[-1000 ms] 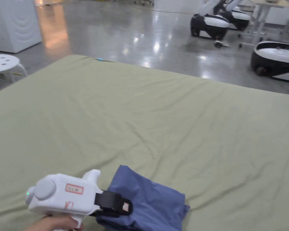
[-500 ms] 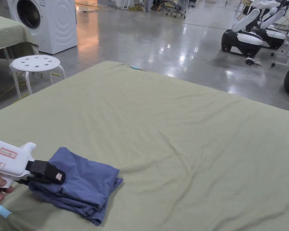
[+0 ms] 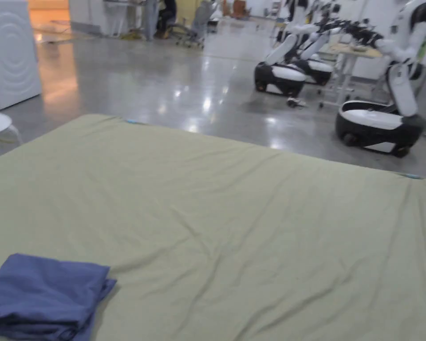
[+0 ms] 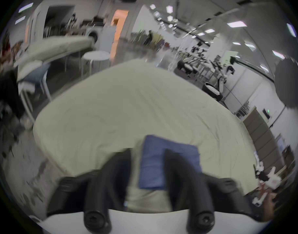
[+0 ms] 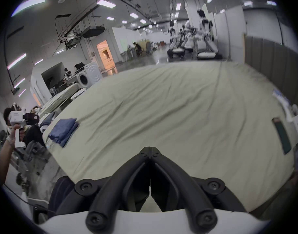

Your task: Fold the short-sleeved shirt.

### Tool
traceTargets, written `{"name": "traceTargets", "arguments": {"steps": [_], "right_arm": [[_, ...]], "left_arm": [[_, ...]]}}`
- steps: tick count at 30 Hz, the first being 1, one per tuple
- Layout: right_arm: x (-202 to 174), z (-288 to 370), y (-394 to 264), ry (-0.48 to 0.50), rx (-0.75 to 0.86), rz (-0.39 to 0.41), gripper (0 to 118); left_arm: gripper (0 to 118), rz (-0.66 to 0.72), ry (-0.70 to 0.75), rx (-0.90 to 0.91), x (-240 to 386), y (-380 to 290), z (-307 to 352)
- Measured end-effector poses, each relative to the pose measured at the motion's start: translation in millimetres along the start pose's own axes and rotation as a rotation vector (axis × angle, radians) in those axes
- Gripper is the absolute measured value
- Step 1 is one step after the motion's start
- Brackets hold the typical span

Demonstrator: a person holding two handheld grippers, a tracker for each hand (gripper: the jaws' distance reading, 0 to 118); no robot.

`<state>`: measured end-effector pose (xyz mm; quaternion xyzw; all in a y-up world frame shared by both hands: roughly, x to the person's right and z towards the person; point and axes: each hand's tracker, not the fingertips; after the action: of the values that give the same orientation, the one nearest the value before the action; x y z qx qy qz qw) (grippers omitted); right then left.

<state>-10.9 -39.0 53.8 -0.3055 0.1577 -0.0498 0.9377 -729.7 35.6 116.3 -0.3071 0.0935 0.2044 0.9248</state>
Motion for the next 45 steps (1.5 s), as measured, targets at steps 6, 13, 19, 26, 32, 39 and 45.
{"name": "traceTargets", "arguments": {"steps": [6, 13, 19, 26, 32, 39, 45], "right_arm": [[-5, 64, 47, -0.086, 0.298, 0.104, 0], [-14, 115, 112, -0.128, 0.560, 0.204, 0], [-15, 133, 155, -0.179, 0.642, 0.219, 0], [-8, 110, 169, -0.227, 0.657, 0.211, 0], [-11, 107, 164, -0.210, 0.652, 0.201, 0], [-14, 104, 164, -0.202, 0.638, 0.210, 15], [-17, 101, 165, -0.200, 0.621, 0.221, 42]], "left_arm": [[1, -0.197, -0.078, 0.366, 181, -33, 19], [1, -0.354, -0.173, 0.628, 347, -58, 51], [1, -0.471, -0.153, 0.753, 429, -63, 73], [1, -0.434, -0.141, 0.735, 442, -66, 53], [1, -0.460, -0.131, 0.723, 451, -69, 58], [11, -0.455, -0.131, 0.703, 453, -65, 59], [50, -0.422, -0.140, 0.690, 455, -64, 55]]}}
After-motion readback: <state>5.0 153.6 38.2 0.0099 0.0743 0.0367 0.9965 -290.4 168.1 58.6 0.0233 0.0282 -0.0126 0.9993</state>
